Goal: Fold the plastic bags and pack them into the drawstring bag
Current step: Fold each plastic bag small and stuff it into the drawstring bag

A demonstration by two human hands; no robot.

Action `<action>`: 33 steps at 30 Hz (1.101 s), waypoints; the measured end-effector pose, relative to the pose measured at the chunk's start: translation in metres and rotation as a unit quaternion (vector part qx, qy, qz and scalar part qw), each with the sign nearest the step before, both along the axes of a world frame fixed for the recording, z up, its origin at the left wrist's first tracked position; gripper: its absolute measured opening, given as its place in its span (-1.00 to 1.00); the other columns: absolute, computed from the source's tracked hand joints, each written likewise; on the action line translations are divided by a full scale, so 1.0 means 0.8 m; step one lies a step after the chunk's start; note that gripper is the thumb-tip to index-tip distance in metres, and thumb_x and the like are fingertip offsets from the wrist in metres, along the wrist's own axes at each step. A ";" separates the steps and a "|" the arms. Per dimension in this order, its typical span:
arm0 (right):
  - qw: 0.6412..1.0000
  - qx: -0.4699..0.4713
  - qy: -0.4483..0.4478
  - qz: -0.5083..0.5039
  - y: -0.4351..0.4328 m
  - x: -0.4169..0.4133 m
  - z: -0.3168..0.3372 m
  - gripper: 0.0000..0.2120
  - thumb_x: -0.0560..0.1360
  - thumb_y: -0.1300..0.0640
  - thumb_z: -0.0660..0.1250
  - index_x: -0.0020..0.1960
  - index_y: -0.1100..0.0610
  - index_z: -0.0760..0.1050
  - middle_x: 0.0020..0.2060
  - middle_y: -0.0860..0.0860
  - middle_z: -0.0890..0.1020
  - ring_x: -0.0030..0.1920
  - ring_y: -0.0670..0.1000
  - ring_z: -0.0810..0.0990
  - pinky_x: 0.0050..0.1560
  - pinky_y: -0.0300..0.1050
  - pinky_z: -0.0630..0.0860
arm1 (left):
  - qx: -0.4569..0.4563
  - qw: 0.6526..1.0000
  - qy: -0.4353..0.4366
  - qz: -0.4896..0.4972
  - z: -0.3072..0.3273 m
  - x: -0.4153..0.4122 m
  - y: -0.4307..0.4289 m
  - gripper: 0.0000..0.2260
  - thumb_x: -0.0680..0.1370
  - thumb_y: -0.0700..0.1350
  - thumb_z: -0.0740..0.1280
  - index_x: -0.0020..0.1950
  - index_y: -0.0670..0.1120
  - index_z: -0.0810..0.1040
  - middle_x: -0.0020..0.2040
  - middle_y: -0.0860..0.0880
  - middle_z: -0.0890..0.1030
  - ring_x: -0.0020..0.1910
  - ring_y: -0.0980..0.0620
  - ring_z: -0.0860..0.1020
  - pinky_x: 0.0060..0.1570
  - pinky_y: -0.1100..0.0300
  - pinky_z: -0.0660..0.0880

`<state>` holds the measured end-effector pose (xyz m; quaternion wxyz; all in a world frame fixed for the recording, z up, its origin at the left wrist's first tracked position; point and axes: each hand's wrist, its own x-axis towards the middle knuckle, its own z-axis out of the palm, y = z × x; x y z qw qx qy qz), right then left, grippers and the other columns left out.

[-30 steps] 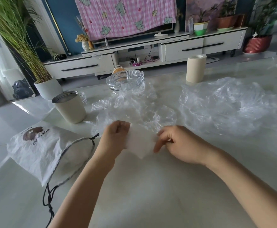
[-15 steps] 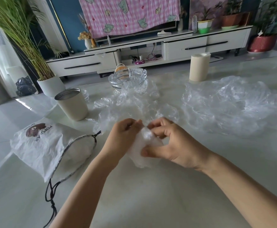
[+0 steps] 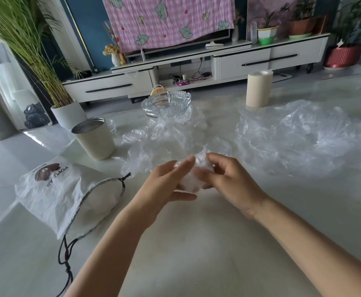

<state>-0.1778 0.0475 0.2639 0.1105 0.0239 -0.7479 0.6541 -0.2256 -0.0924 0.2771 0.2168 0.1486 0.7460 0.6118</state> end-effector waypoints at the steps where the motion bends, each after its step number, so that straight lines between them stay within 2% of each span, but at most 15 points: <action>1: 1.000 -0.014 -0.007 -0.003 0.000 0.000 -0.001 -0.91 0.50 0.29 0.31 -0.17 0.31 0.50 -0.29 0.13 0.55 -0.23 0.00 0.52 -0.15 -0.09 0.55 | -0.003 1.000 0.012 0.005 -0.001 -0.001 0.000 -0.73 0.49 -0.04 0.33 0.06 -0.22 0.55 -0.11 -0.19 0.62 -0.18 0.00 0.61 -0.25 0.24 0.55; 6: 0.997 -0.073 -0.035 -0.018 -0.002 -0.005 -0.008 -0.93 0.43 0.33 0.41 -0.09 0.28 0.59 -0.16 0.22 0.64 -0.18 0.00 0.61 -0.20 -0.24 0.60 | -0.002 1.000 0.014 0.017 0.003 -0.002 -0.008 -0.87 0.50 -0.33 0.33 0.03 -0.33 0.52 -0.11 -0.19 0.56 -0.25 0.04 0.59 -0.23 0.29 0.55; 8: 0.995 -0.089 -0.038 -0.028 -0.003 -0.007 -0.008 -0.92 0.39 0.36 0.43 -0.12 0.30 0.57 -0.22 0.19 0.62 -0.24 -0.03 0.59 -0.28 -0.26 0.57 | -0.043 0.997 0.050 0.029 0.005 0.005 -0.017 -0.93 0.51 -0.31 0.34 -0.03 -0.21 0.55 -0.13 -0.16 0.57 -0.26 0.04 0.62 -0.11 0.14 0.60; 10: 0.996 -0.082 -0.031 -0.013 -0.007 -0.003 -0.006 -0.91 0.39 0.37 0.43 -0.20 0.22 0.56 -0.30 0.08 0.60 -0.33 -0.09 0.56 -0.36 -0.29 0.52 | -0.105 0.980 0.153 0.065 0.002 0.024 -0.032 -0.90 0.52 -0.26 0.34 -0.09 -0.06 0.58 -0.19 -0.03 0.61 -0.30 0.08 0.62 -0.07 0.13 0.60; 11: 0.997 -0.077 -0.031 0.000 -0.011 0.000 -0.005 -0.89 0.40 0.36 0.42 -0.22 0.19 0.56 -0.33 0.05 0.60 -0.38 -0.10 0.55 -0.39 -0.29 0.49 | -0.136 0.954 0.247 0.106 0.002 0.035 -0.046 -0.89 0.52 -0.20 0.34 -0.11 0.00 0.59 -0.20 0.06 0.62 -0.29 0.13 0.60 -0.11 0.23 0.57; 13: 0.996 -0.079 -0.029 -0.001 -0.020 0.004 -0.005 -0.90 0.41 0.35 0.40 -0.16 0.20 0.53 -0.33 0.06 0.59 -0.46 -0.08 0.52 -0.45 -0.27 0.44 | -0.179 0.857 0.443 0.194 0.005 0.048 -0.082 -0.91 0.51 -0.06 0.29 -0.07 0.03 0.59 -0.10 0.16 0.59 -0.14 0.15 0.55 -0.09 0.38 0.45; 15: 0.994 -0.105 -0.040 -0.009 -0.038 -0.001 -0.006 -0.80 0.40 0.36 0.40 -0.10 0.22 0.40 -0.28 0.12 0.56 -0.51 -0.04 0.49 -0.51 -0.24 0.40 | -0.267 0.770 0.526 0.244 0.001 0.046 -0.134 -0.67 0.45 0.04 0.23 0.13 -0.08 0.56 0.12 0.05 0.56 0.11 0.02 0.46 0.15 0.26 0.34; 16: 0.993 -0.111 -0.050 -0.004 -0.046 -0.005 -0.008 -0.72 0.39 0.37 0.42 -0.10 0.18 0.32 -0.26 0.14 0.54 -0.52 -0.03 0.49 -0.53 -0.23 0.38 | -0.318 0.753 0.520 0.250 -0.009 0.038 -0.156 -0.53 0.43 0.08 0.21 0.25 -0.14 0.49 0.25 -0.06 0.50 0.25 -0.04 0.39 0.26 0.16 0.27; 19: 0.996 -0.053 -0.056 0.055 -0.086 -0.018 -0.012 -0.62 0.34 0.34 0.49 -0.03 0.14 0.33 -0.19 0.14 0.57 -0.40 -0.05 0.51 -0.41 -0.23 0.48 | -0.392 0.775 0.436 0.236 -0.041 0.021 -0.206 -0.29 0.43 0.15 0.22 0.51 -0.13 0.17 0.51 -0.05 0.14 0.50 -0.01 0.07 0.43 -0.05 0.10; 21: 0.997 0.025 -0.005 0.074 -0.113 -0.029 -0.017 -0.74 0.31 0.30 0.52 -0.12 0.18 0.47 -0.23 0.12 0.62 -0.28 -0.06 0.52 -0.18 -0.15 0.52 | -0.378 0.800 0.406 0.229 -0.057 0.015 -0.217 -0.35 0.49 0.16 0.14 0.52 -0.04 0.08 0.51 0.04 0.03 0.51 0.05 -0.04 0.46 -0.11 0.06; 23: 0.990 0.094 0.066 0.078 -0.138 -0.038 -0.019 -0.87 0.34 0.29 0.49 -0.23 0.23 0.54 -0.32 0.02 0.56 -0.30 -0.11 0.47 -0.18 -0.27 0.46 | -0.340 0.814 0.416 0.221 -0.060 0.012 -0.215 -0.46 0.54 0.16 0.02 0.50 0.06 0.05 0.51 0.10 0.06 0.51 0.09 -0.02 0.45 -0.14 0.09; 25: 0.976 0.168 0.128 0.053 -0.159 -0.046 -0.020 -0.98 0.39 0.32 0.41 -0.21 0.27 0.58 -0.31 -0.08 0.41 -0.31 -0.11 0.41 -0.26 -0.42 0.32 | -0.284 0.832 0.421 0.225 -0.053 0.013 -0.206 -0.51 0.53 0.14 -0.05 0.47 0.13 0.03 0.47 0.25 0.06 0.50 0.18 -0.01 0.46 -0.13 0.07; 29: 0.922 0.262 0.279 -0.065 -0.191 -0.058 -0.020 -0.91 0.38 0.16 0.27 -0.16 0.18 0.45 -0.32 -0.01 0.47 -0.32 0.06 0.48 -0.29 -0.18 0.35 | -0.182 0.862 0.425 0.211 -0.049 0.026 -0.192 -0.53 0.55 0.28 -0.05 0.44 0.21 0.14 0.42 0.48 0.04 0.48 0.29 -0.02 0.48 -0.11 -0.03; 31: 0.897 0.263 0.334 -0.123 -0.201 -0.063 -0.019 -0.77 0.37 0.06 0.28 -0.06 0.14 0.33 -0.25 0.05 0.52 -0.24 0.06 0.45 -0.20 -0.17 0.31 | -0.148 0.874 0.416 0.204 -0.050 0.033 -0.193 -0.51 0.54 0.33 -0.07 0.46 0.28 0.11 0.45 0.41 0.06 0.49 0.25 0.00 0.47 -0.14 -0.03; 33: 0.880 0.285 0.343 -0.160 -0.206 -0.074 -0.022 -0.66 0.40 0.03 0.32 0.05 0.19 0.34 -0.08 0.14 0.52 -0.12 0.11 0.44 -0.11 -0.09 0.33 | -0.144 0.881 0.412 0.181 -0.054 0.036 -0.194 -0.54 0.55 0.33 -0.07 0.45 0.33 0.08 0.48 0.35 0.07 0.50 0.21 0.00 0.47 -0.16 -0.04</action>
